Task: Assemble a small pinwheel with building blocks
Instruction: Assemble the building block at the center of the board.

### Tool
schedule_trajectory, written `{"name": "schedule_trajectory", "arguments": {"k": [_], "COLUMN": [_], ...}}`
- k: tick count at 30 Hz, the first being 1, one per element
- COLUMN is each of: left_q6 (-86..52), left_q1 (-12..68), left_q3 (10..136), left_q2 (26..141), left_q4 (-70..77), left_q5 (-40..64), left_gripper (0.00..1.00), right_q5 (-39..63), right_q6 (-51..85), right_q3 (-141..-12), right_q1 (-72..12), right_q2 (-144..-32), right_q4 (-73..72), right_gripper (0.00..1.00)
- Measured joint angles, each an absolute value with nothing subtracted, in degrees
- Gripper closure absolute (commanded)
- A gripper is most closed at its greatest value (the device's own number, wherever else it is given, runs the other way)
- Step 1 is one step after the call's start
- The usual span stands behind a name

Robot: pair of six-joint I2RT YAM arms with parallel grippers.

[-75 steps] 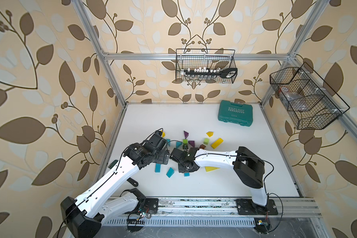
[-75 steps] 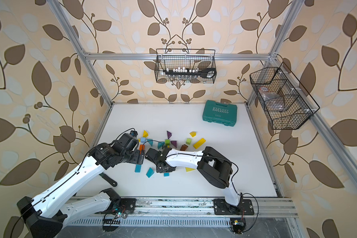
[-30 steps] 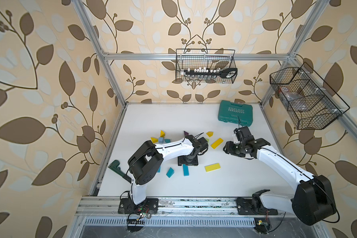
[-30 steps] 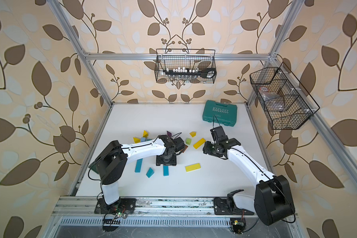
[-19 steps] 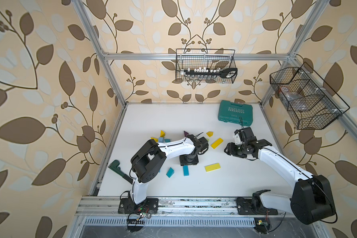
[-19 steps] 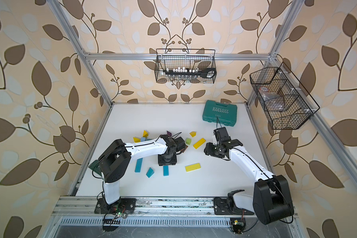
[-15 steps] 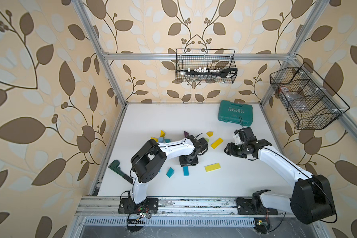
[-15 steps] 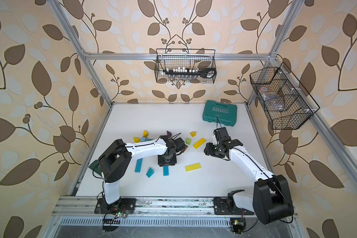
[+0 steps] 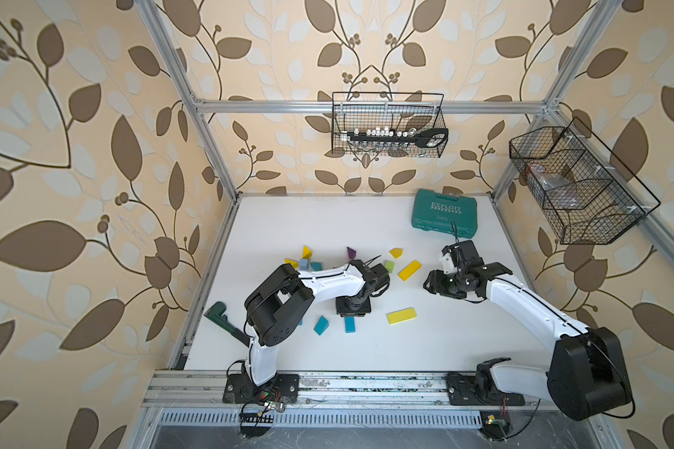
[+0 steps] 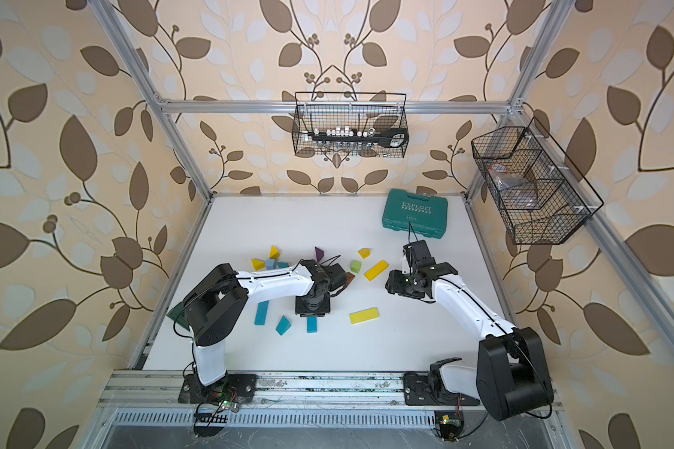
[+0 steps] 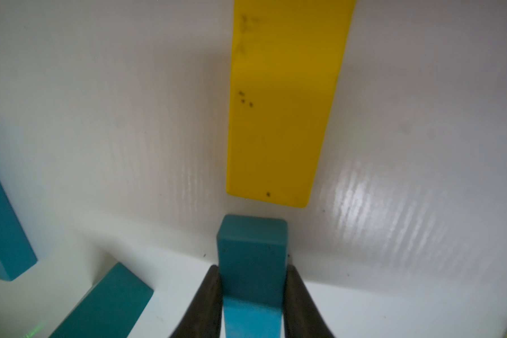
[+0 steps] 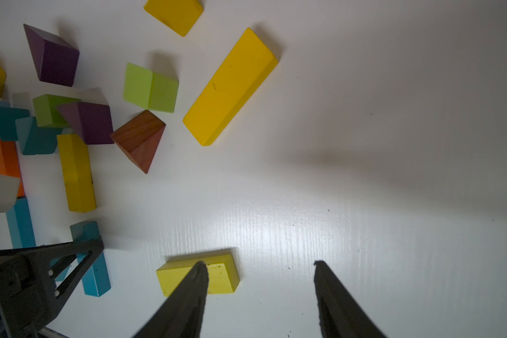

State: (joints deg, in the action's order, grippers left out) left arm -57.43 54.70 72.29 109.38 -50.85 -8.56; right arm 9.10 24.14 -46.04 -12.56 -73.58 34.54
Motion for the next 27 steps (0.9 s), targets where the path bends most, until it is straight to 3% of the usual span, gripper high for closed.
{"name": "schedule_trajectory", "arguments": {"k": [13,27], "left_q6": [-52.12,-50.35], "left_q1": [53.32,52.45], "left_q3": [72.2,72.84], "left_q2": [109.27,109.49], "left_q4": [-50.19,-49.5], "left_q5": [-8.34,-8.12], "left_gripper": [0.75,0.68], "right_q5": [7.94,7.92], "right_q6": [24.18,24.38], "right_q3": [-46.04,-46.04], "right_q1": [-12.56,-12.56], "right_q2": [-73.69,-73.91], "right_q4": [34.89,34.96], "right_gripper": [0.4,0.39]}}
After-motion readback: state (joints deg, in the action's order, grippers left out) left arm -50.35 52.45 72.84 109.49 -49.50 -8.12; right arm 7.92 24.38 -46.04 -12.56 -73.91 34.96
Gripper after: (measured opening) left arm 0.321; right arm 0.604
